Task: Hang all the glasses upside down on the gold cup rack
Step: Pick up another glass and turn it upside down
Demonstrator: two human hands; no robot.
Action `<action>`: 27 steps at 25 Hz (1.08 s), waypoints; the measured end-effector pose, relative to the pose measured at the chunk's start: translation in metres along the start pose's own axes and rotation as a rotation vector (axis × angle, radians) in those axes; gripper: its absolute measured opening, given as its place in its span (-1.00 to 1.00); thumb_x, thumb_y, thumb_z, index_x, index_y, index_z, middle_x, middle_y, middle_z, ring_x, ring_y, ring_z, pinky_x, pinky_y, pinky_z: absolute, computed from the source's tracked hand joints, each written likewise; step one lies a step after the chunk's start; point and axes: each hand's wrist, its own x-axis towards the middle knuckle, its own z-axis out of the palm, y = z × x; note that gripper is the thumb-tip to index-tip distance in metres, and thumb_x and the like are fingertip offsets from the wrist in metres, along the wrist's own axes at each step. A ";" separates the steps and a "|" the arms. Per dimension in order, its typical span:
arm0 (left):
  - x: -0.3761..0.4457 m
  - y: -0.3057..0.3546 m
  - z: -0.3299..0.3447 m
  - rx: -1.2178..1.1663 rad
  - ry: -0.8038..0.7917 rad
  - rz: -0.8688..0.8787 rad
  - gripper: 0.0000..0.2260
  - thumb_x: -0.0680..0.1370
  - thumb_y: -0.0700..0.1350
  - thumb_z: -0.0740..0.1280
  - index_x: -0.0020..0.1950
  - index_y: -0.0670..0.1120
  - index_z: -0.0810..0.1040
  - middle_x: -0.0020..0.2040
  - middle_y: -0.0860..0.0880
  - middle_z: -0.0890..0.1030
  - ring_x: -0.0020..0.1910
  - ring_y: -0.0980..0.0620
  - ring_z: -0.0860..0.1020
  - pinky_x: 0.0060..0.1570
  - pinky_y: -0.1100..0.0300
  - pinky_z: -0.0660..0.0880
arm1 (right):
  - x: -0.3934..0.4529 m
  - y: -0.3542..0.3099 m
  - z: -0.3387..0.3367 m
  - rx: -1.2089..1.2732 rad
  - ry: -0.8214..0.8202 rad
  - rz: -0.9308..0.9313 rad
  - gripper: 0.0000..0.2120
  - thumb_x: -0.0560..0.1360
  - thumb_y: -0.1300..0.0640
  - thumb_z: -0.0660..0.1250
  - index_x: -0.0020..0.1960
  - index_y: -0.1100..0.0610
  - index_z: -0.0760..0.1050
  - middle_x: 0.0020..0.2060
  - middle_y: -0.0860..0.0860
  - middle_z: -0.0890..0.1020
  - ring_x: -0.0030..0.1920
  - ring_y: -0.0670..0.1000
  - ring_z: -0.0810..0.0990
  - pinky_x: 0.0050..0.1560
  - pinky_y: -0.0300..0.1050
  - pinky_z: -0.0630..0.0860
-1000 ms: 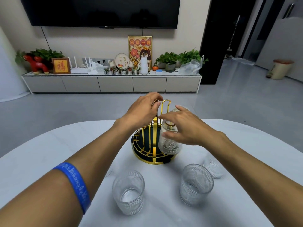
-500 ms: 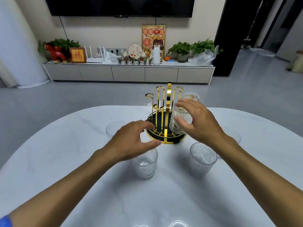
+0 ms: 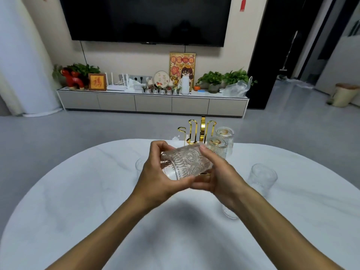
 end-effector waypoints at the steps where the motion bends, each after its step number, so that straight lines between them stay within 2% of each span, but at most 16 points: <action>1: 0.006 0.006 0.000 0.046 -0.011 0.022 -0.31 0.17 0.13 0.59 0.13 0.17 0.26 0.01 0.29 0.47 0.01 0.23 0.56 -0.28 0.25 0.60 | 0.004 -0.008 0.003 -0.073 0.038 -0.100 -0.64 0.44 -0.15 0.41 0.18 -0.03 0.58 -0.01 0.07 0.74 -0.11 0.16 0.73 -0.12 0.12 0.68; 3: 0.023 0.011 0.000 0.220 -0.013 0.088 -0.29 0.17 0.13 0.56 0.19 0.26 0.22 0.00 0.22 0.49 -0.05 0.14 0.57 -0.27 0.17 0.60 | 0.012 -0.026 0.002 -0.285 0.083 -0.287 -0.56 0.38 -0.18 0.46 0.21 -0.10 0.53 -0.05 -0.06 0.72 -0.17 0.00 0.73 -0.24 -0.03 0.67; 5: 0.044 0.007 0.000 0.279 0.021 0.112 -0.19 0.19 0.11 0.55 0.32 0.29 0.20 0.05 0.12 0.50 -0.02 0.06 0.55 -0.20 0.16 0.59 | 0.031 -0.044 -0.006 -0.433 0.050 -0.379 -0.55 0.45 -0.24 0.33 0.28 -0.10 0.49 0.12 -0.06 0.67 -0.07 -0.05 0.69 -0.19 -0.08 0.63; 7: 0.067 -0.003 0.001 0.201 0.056 0.070 -0.15 0.21 0.09 0.58 0.38 0.29 0.19 0.11 0.05 0.52 0.02 0.03 0.55 -0.16 0.22 0.58 | 0.062 -0.063 -0.026 -0.846 0.192 -0.488 -0.56 0.57 -0.13 0.19 0.41 -0.04 0.37 0.37 0.00 0.50 0.23 0.03 0.54 0.14 0.07 0.54; 8: 0.079 -0.011 0.003 0.163 0.070 0.051 -0.14 0.22 0.08 0.59 0.39 0.28 0.20 0.12 0.04 0.52 0.03 0.03 0.55 -0.15 0.29 0.55 | 0.080 -0.070 -0.035 -1.111 0.236 -0.495 -0.54 0.60 -0.03 0.17 0.48 -0.01 0.28 0.47 0.01 0.37 0.38 0.07 0.41 0.31 0.13 0.41; 10: 0.101 -0.028 0.012 0.146 0.079 0.024 -0.13 0.22 0.07 0.62 0.38 0.25 0.19 0.10 0.06 0.49 0.03 0.04 0.53 -0.16 0.40 0.46 | 0.111 -0.074 -0.045 -1.434 0.183 -0.423 -0.44 0.58 0.17 0.16 0.55 0.01 0.12 0.57 0.01 0.16 0.52 0.12 0.18 0.46 0.13 0.19; 13: 0.120 -0.049 0.030 0.104 0.066 -0.018 -0.13 0.20 0.06 0.63 0.36 0.24 0.18 0.10 0.05 0.49 0.07 0.02 0.54 -0.06 0.26 0.54 | 0.134 -0.063 -0.055 -1.487 0.079 -0.352 -0.35 0.52 0.31 0.14 0.55 -0.01 0.10 0.58 -0.02 0.13 0.54 0.10 0.12 0.49 0.14 0.14; 14: 0.123 -0.055 0.035 0.080 0.067 -0.024 -0.13 0.19 0.06 0.62 0.35 0.25 0.19 0.10 0.05 0.51 0.08 0.02 0.56 -0.04 0.20 0.57 | 0.136 -0.060 -0.057 -1.471 0.089 -0.371 -0.34 0.50 0.33 0.13 0.55 -0.02 0.11 0.58 -0.02 0.14 0.53 0.10 0.14 0.49 0.15 0.16; 18: 0.115 -0.077 0.053 0.125 0.011 -0.044 -0.16 0.16 0.06 0.61 0.29 0.32 0.20 0.05 0.14 0.51 -0.02 0.21 0.55 -0.10 0.17 0.60 | 0.138 -0.056 -0.062 -1.474 0.100 -0.408 -0.27 0.42 0.36 0.10 0.54 -0.03 0.12 0.57 -0.05 0.16 0.52 0.12 0.17 0.44 0.25 0.22; 21: 0.096 -0.095 0.066 0.160 -0.028 -0.094 -0.16 0.16 0.05 0.60 0.28 0.33 0.19 0.04 0.16 0.53 -0.04 0.18 0.57 -0.08 0.09 0.62 | 0.135 -0.057 -0.062 -1.530 0.109 -0.421 -0.28 0.42 0.34 0.13 0.54 -0.02 0.12 0.57 -0.04 0.16 0.51 0.13 0.18 0.42 0.26 0.23; 23: 0.088 -0.103 0.072 0.134 -0.018 -0.110 -0.16 0.17 0.06 0.61 0.29 0.30 0.18 0.04 0.20 0.53 -0.03 0.14 0.57 -0.07 0.12 0.61 | 0.133 -0.056 -0.062 -1.547 0.114 -0.427 -0.27 0.42 0.33 0.14 0.55 -0.02 0.11 0.58 -0.04 0.15 0.51 0.14 0.19 0.42 0.26 0.23; 27: 0.084 -0.101 0.079 0.096 -0.006 -0.140 -0.14 0.19 0.02 0.62 0.31 0.30 0.17 -0.01 0.31 0.50 -0.04 0.22 0.56 -0.06 0.22 0.56 | 0.133 -0.052 -0.064 -1.544 0.096 -0.394 -0.25 0.43 0.36 0.14 0.56 -0.01 0.06 0.59 -0.05 0.10 0.53 0.13 0.14 0.43 0.26 0.22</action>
